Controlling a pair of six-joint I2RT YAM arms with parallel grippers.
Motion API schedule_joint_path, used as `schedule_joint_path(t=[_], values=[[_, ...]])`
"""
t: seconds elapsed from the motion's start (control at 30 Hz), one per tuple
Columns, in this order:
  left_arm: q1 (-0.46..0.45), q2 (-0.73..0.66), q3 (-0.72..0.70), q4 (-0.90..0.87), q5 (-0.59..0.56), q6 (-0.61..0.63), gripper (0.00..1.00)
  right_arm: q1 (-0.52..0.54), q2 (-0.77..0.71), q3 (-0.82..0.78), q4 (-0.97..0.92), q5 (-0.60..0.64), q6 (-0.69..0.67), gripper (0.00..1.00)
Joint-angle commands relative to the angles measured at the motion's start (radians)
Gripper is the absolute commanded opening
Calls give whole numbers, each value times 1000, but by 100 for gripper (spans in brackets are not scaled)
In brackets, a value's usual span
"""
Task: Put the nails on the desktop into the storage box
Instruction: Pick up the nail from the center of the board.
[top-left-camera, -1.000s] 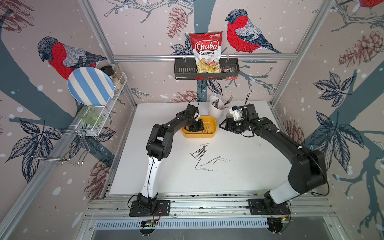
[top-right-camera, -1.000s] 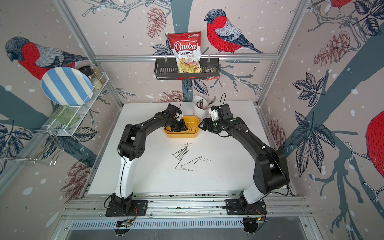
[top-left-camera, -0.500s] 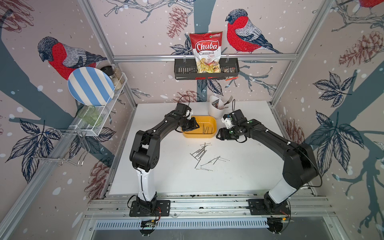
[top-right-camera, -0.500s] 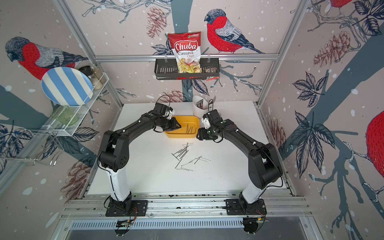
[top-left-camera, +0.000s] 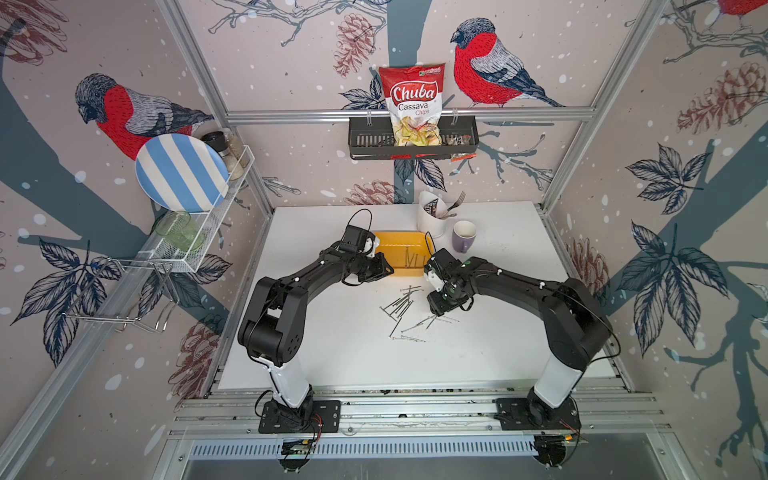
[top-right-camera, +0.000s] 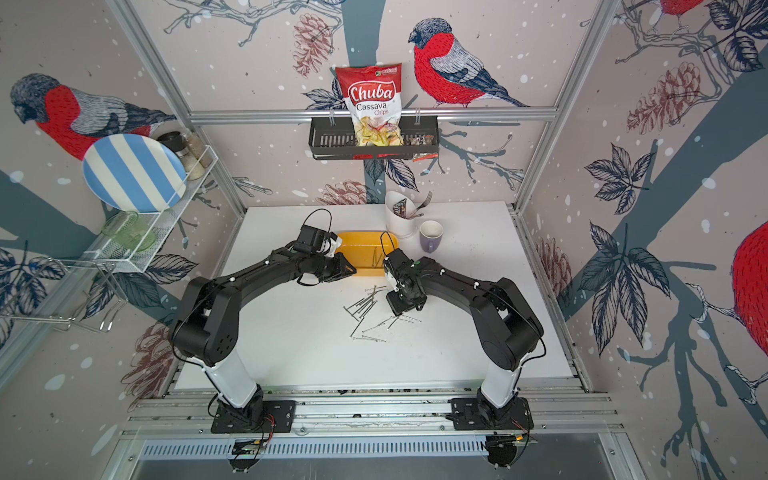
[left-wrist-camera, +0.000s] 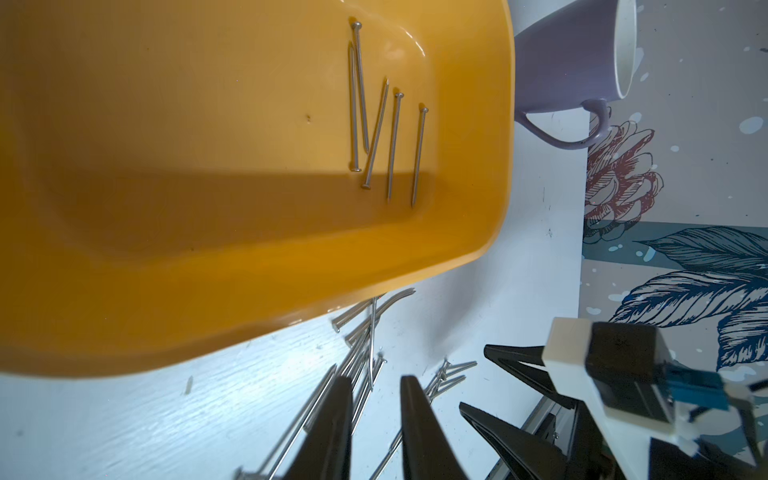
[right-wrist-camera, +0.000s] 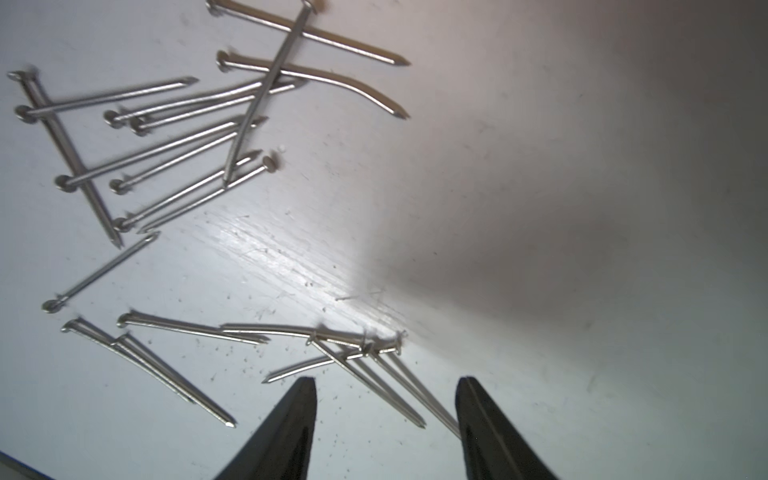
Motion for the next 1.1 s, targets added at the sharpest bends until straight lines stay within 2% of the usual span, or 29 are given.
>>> schedule_joint_path(t=[0.0,0.57,1.07], values=[[-9,-7,-3,30,0,-8,25,-4,-2,-21,-15,61,1,54],[-26,3,-34,54,2,-12,25,-1,-44,-76,-5,9,1,48],[-26,11,-36,59,10,-16,25,-2,20,-81,5,43,0,43]])
